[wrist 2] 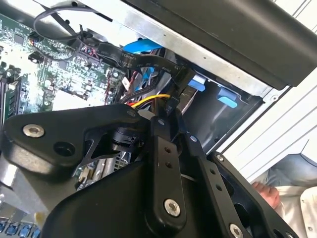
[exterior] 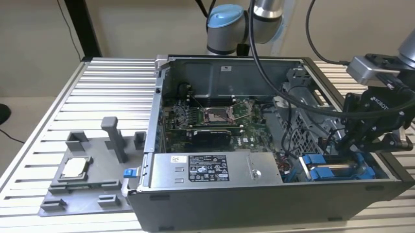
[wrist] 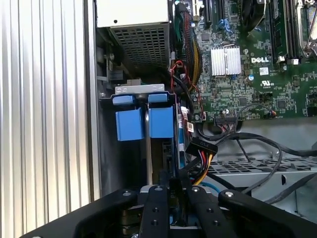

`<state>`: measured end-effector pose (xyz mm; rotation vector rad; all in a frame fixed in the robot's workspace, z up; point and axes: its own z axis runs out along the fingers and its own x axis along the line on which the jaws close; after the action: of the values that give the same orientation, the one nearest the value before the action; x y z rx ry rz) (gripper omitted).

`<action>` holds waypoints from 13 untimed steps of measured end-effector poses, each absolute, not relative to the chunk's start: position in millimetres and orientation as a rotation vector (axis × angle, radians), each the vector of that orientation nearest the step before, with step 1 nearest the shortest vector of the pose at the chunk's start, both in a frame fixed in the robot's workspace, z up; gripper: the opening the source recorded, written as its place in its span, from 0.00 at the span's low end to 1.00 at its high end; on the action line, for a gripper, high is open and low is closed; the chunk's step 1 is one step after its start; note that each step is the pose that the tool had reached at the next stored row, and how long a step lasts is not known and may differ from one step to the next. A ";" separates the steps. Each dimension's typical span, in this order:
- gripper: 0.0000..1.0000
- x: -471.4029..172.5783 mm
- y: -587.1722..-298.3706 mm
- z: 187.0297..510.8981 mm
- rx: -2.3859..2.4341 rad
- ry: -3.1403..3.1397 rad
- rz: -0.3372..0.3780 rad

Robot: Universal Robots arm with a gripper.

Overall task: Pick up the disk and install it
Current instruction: 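Insert the first disk wire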

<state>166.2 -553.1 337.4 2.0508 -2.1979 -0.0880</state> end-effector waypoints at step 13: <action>0.00 166.6 -552.6 334.9 2.057 -2.191 -0.087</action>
<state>166.6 -552.6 334.9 2.0575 -2.1913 -0.0874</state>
